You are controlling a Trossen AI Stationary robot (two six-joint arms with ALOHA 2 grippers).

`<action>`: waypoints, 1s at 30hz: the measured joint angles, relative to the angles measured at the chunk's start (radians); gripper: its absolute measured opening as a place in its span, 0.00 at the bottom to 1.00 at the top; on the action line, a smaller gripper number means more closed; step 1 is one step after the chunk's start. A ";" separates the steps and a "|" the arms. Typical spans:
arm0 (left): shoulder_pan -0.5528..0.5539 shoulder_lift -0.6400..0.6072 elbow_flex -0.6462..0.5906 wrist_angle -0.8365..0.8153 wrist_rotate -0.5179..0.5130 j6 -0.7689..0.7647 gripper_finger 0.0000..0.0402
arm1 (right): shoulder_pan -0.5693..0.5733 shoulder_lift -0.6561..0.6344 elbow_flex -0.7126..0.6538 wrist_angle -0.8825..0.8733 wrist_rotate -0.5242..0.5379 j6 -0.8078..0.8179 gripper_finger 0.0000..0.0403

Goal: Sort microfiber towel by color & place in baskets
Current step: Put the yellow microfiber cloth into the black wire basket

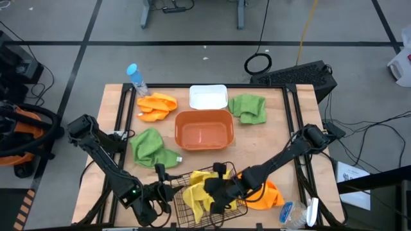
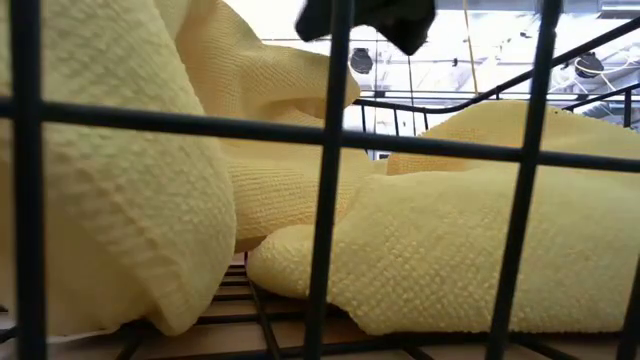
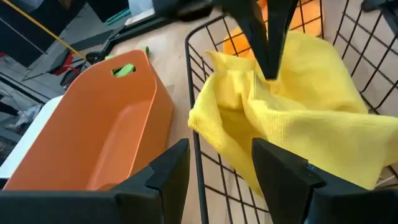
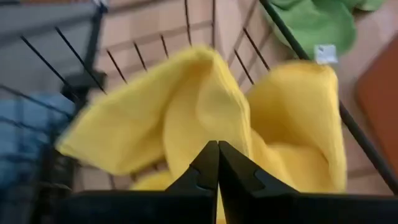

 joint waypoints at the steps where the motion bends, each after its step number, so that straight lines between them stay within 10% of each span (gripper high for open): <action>1: 0.000 0.000 0.000 -0.007 0.001 -0.006 0.45 | 0.011 0.000 0.000 -0.020 0.030 -0.001 0.01; 9: 0.041 0.000 0.000 -0.086 0.129 -0.131 0.45 | 0.064 0.001 0.000 -0.061 0.245 -0.149 0.19; 18: 0.119 0.000 0.000 -0.108 0.208 -0.189 0.45 | 0.040 0.065 0.000 -0.059 0.234 -0.185 0.40; 30: 0.169 0.013 -0.001 -0.153 0.318 -0.176 0.23 | 0.036 0.069 -0.001 -0.050 0.187 -0.189 0.02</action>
